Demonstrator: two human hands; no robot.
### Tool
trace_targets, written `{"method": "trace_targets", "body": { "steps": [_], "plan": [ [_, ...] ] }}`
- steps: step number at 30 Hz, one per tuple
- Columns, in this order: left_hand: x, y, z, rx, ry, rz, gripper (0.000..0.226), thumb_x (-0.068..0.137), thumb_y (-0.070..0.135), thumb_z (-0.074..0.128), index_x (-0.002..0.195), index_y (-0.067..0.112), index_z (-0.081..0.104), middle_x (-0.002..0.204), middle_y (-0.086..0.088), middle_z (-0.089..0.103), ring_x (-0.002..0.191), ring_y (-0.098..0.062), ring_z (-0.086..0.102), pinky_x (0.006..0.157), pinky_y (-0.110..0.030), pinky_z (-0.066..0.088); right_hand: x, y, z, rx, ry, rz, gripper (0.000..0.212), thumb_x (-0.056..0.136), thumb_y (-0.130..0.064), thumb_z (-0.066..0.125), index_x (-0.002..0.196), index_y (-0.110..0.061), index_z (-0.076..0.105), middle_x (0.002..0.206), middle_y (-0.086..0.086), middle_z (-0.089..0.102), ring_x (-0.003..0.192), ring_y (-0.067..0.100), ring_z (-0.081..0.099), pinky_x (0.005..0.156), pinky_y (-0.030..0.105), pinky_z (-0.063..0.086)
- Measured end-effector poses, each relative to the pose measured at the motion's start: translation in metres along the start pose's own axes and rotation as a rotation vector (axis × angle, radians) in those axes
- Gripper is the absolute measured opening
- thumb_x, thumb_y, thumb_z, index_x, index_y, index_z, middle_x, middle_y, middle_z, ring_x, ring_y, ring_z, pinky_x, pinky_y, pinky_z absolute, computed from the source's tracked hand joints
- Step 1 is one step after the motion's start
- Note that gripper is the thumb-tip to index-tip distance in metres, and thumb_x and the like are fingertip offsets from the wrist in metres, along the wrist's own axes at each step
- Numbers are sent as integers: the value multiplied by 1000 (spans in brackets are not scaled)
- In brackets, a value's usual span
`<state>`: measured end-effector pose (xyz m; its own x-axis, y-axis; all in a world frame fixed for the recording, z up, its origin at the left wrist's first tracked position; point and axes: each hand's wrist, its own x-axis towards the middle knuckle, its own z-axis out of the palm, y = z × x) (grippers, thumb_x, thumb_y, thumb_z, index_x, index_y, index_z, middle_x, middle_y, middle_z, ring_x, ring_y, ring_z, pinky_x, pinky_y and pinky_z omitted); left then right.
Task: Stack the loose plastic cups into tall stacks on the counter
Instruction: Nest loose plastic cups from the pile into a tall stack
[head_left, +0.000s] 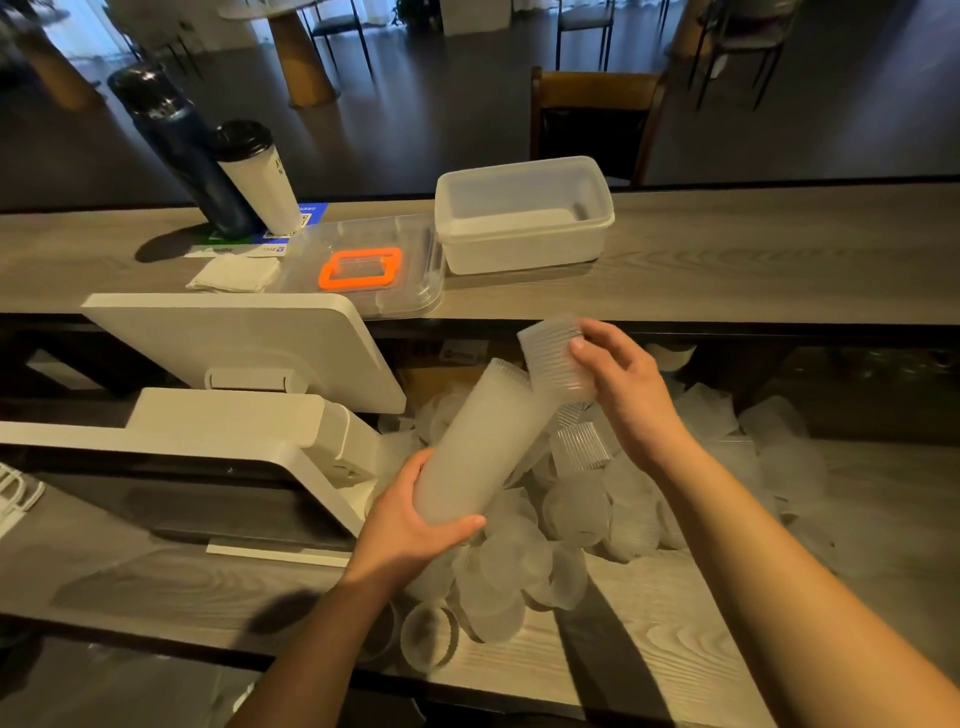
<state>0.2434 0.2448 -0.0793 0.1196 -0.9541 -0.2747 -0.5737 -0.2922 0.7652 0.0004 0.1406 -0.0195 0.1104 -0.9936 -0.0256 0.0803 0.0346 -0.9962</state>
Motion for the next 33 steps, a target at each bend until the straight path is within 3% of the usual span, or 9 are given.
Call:
{"method": "trace_targets", "body": {
  "steps": [5, 11, 15, 18, 21, 26, 29, 33],
  "plan": [
    [2, -1, -2, 45, -19, 54, 89, 59, 54, 86, 131, 48, 35, 121, 22, 47, 107, -7, 54, 85, -28, 50, -1, -4, 0, -279, -44, -104, 33, 92, -25, 68, 125, -27, 64, 113, -12, 64, 104, -2, 58, 84, 14, 49],
    [2, -1, -1, 81, -49, 68, 86, 60, 55, 86, 126, 52, 31, 116, 29, 44, 105, -4, 53, 83, -25, 49, 2, 2, -5, -327, -44, -79, 28, 92, -21, 67, 118, -29, 66, 109, -7, 64, 100, 3, 58, 80, 17, 45],
    [3, -3, -2, 91, -48, 73, 87, 57, 59, 84, 127, 53, 32, 116, 31, 44, 106, -4, 53, 87, -30, 52, 3, 0, -7, -368, -70, -61, 32, 92, -20, 63, 121, -33, 62, 109, -6, 61, 102, 7, 56, 82, 22, 42],
    [3, -1, -2, 95, -51, 80, 86, 59, 55, 86, 125, 53, 32, 115, 32, 44, 105, -3, 53, 86, -29, 51, 3, -5, -8, -390, -151, -29, 39, 90, -32, 56, 129, -39, 57, 115, 2, 56, 103, 12, 52, 83, 20, 40],
    [3, -2, -2, 94, -61, 77, 86, 59, 54, 87, 125, 53, 32, 115, 31, 44, 105, -3, 53, 87, -30, 52, 5, -7, -10, -431, -214, 10, 43, 83, -43, 47, 124, -43, 58, 122, 6, 53, 110, 13, 51, 86, 21, 37],
    [3, -2, 4, 69, -64, 64, 86, 57, 54, 87, 126, 51, 36, 118, 25, 48, 105, -6, 55, 87, -30, 53, 2, -1, -1, -448, -299, 38, 43, 84, -53, 48, 125, -43, 60, 120, -1, 53, 111, 4, 50, 90, 20, 35],
    [3, -2, 8, 17, -65, 48, 87, 58, 50, 89, 127, 48, 36, 119, 22, 48, 105, -6, 54, 85, -28, 53, -4, 6, 9, -380, -336, 37, 46, 90, -60, 44, 131, -46, 56, 127, -17, 52, 113, -13, 45, 96, 17, 32],
    [2, -6, 9, -18, -70, 25, 87, 59, 46, 91, 129, 44, 38, 119, 21, 48, 106, -7, 55, 82, -25, 52, -6, 12, 15, -377, -343, 67, 47, 94, -63, 39, 140, -50, 44, 143, -19, 43, 122, -16, 36, 101, 17, 24]
  ]
}}
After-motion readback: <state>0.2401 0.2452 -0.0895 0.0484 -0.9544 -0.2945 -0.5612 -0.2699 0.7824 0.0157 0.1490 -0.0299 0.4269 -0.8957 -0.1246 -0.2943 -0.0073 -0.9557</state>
